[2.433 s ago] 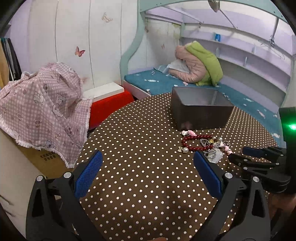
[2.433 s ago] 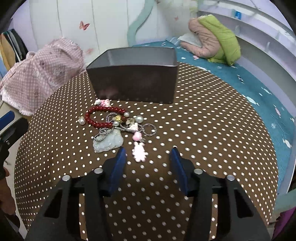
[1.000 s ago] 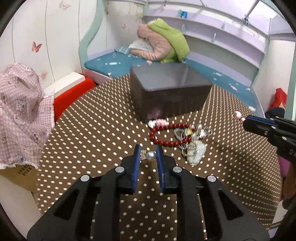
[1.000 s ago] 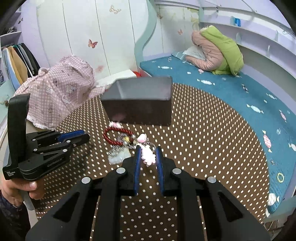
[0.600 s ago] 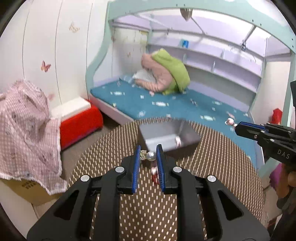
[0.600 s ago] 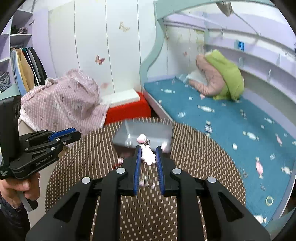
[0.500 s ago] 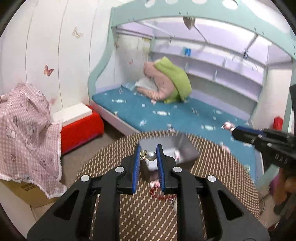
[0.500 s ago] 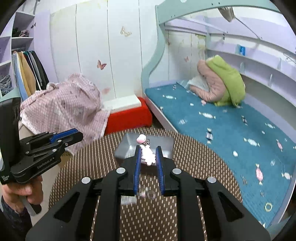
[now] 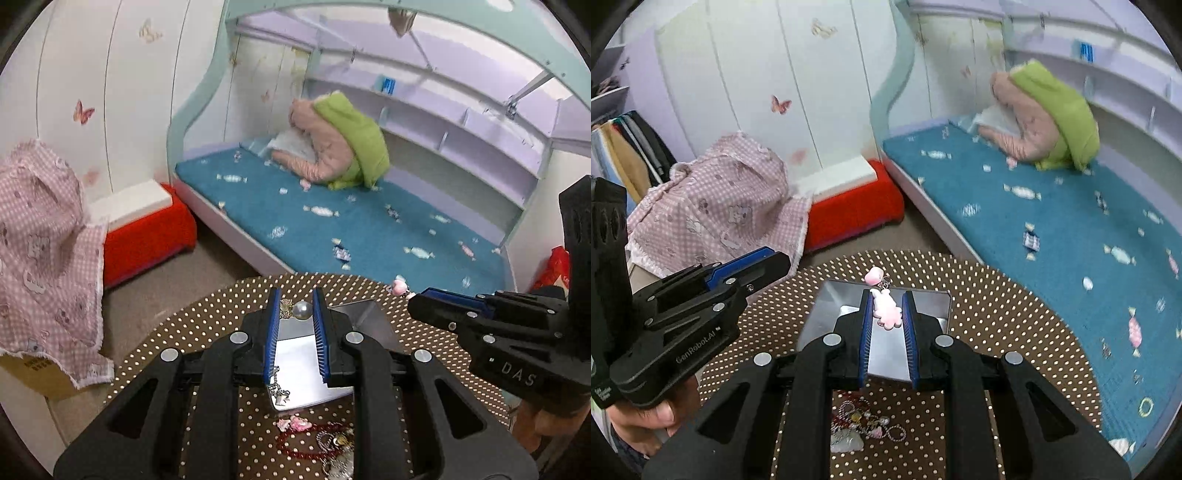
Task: Organize jewelry
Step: 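Carry both held pieces over the grey box and open both tools, then lift both tools away from the box back over the table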
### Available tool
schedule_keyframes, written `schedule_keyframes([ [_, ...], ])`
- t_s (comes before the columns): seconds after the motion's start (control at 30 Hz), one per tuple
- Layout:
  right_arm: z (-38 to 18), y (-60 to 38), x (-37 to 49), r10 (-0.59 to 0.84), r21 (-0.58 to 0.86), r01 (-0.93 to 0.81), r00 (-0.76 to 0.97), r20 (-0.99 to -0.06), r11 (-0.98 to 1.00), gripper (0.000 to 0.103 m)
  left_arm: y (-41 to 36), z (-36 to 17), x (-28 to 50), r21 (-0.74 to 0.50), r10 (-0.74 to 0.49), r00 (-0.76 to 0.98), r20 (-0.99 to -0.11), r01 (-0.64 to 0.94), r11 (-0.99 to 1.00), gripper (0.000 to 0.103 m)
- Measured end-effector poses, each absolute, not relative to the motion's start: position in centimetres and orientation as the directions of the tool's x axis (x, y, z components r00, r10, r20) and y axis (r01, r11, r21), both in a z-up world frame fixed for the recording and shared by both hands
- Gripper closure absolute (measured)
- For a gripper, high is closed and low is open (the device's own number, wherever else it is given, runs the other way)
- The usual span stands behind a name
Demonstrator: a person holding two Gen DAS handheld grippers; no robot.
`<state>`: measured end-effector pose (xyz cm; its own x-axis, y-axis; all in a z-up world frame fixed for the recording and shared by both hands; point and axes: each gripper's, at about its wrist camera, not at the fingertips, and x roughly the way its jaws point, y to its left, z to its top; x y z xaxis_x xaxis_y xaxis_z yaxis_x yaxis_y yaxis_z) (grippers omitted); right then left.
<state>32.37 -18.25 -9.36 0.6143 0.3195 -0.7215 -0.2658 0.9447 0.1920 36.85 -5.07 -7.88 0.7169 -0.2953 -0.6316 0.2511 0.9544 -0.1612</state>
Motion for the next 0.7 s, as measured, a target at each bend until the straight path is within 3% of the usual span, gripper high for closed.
schedule_keyframes([
  [0.27,-12.7,-18.6,34.8,0.331,0.246,-0.225,0.539,-0.774,0.943,0.086,-5.6,-11.7,39.5,-0.183,-0.295,0.652,-0.699,0.236,0.954,0.084],
  [0.33,-12.8,-18.7,34.8,0.333,0.252,-0.221,0.541,-0.772,0.942,0.086,-5.5,-12.1,39.6,-0.182,-0.290,0.643,-0.709,0.231,0.956,0.067],
  [0.37,-12.8,-18.7,34.6,0.335,0.257,-0.217,0.543,-0.770,0.942,0.085,-5.4,-12.1,39.6,-0.180,-0.282,0.649,-0.707,0.220,0.959,0.046],
  [0.4,-12.8,-18.9,34.5,0.337,0.261,-0.214,0.546,-0.767,0.941,0.079,-5.1,-12.0,39.5,-0.181,-0.276,0.660,-0.698,0.210,0.961,0.031],
  [0.43,-12.7,-19.0,34.5,0.337,0.263,-0.212,0.549,-0.765,0.941,0.075,-4.8,-11.9,39.3,-0.182,-0.273,0.670,-0.690,0.204,0.962,0.027],
  [0.5,-12.3,-19.3,34.1,0.331,0.262,-0.203,0.567,-0.754,0.943,0.054,-4.2,-11.6,38.8,-0.176,-0.259,0.688,-0.678,0.190,0.966,0.017],
  [0.53,-12.2,-19.5,34.1,0.330,0.263,-0.200,0.575,-0.749,0.944,0.047,-4.0,-11.4,38.6,-0.172,-0.253,0.695,-0.673,0.185,0.968,0.014],
  [0.63,-11.6,-20.7,33.3,0.328,0.289,-0.166,0.622,-0.711,0.943,0.014,-3.3,-10.5,37.6,-0.140,-0.210,0.730,-0.651,0.157,0.978,0.009],
  [0.67,-11.4,-21.0,33.0,0.330,0.300,-0.160,0.637,-0.696,0.940,0.007,-3.1,-10.2,37.1,-0.126,-0.191,0.743,-0.641,0.144,0.982,0.007],
  [0.7,-11.2,-21.3,32.8,0.326,0.300,-0.154,0.645,-0.691,0.941,0.007,-2.9,-9.8,36.5,-0.119,-0.183,0.755,-0.630,0.139,0.983,0.007],
])
